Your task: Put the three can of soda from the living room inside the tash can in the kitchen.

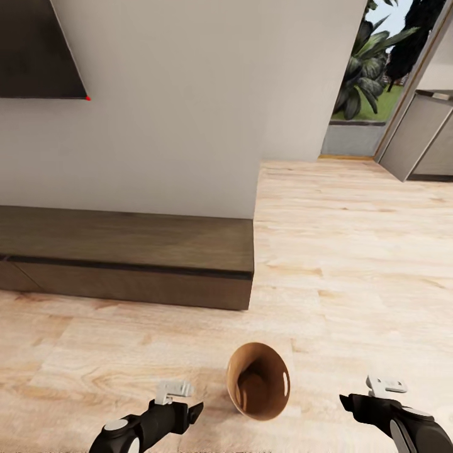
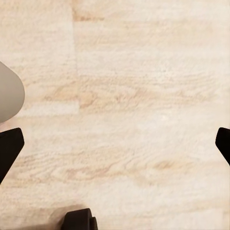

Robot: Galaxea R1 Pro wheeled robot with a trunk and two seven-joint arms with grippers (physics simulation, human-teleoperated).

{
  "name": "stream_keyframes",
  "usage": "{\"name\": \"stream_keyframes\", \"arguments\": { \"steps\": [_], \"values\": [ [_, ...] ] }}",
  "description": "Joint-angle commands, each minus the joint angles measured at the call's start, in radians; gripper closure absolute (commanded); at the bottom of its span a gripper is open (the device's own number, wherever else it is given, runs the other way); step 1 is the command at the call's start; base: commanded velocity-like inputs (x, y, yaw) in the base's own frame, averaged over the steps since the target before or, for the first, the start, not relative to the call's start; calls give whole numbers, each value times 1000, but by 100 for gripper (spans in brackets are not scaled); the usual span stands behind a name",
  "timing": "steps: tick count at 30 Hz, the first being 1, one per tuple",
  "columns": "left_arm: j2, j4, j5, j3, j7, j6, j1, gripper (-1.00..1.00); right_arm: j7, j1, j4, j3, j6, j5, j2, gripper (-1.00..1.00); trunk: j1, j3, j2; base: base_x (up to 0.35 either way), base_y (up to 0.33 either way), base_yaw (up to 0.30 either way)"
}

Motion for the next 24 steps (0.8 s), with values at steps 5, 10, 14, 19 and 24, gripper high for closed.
{"name": "stream_keyframes", "arguments": {
  "steps": [5, 10, 14, 19, 24],
  "values": [
    [13, -1, -6, 3, -3, 0, 0, -100, 0, 0, 0, 0, 0, 0, 0, -100, 0, -8, 0, 0, 0, 0],
    [23, -25, -7, 6, -1, -7, 0, -100, 0, 0, 0, 0, 0, 0, 0, -100, 0, -15, 0, 0, 0, 0],
    [25, -38, -4, 5, -2, -8, 0, -100, 0, 0, 0, 0, 0, 0, 0, -100, 0, -21, 0, 0, 0, 0],
    [24, -37, -2, 4, -3, -7, 0, -100, 0, 0, 0, 1, 0, 0, 0, -100, 0, -28, 0, 0, 0, 0],
    [26, -34, 0, 7, -3, 1, 0, -100, 1, 0, 0, 1, 0, 0, 1, -100, 0, -35, 0, 0, 0, 0]
  ]
}}
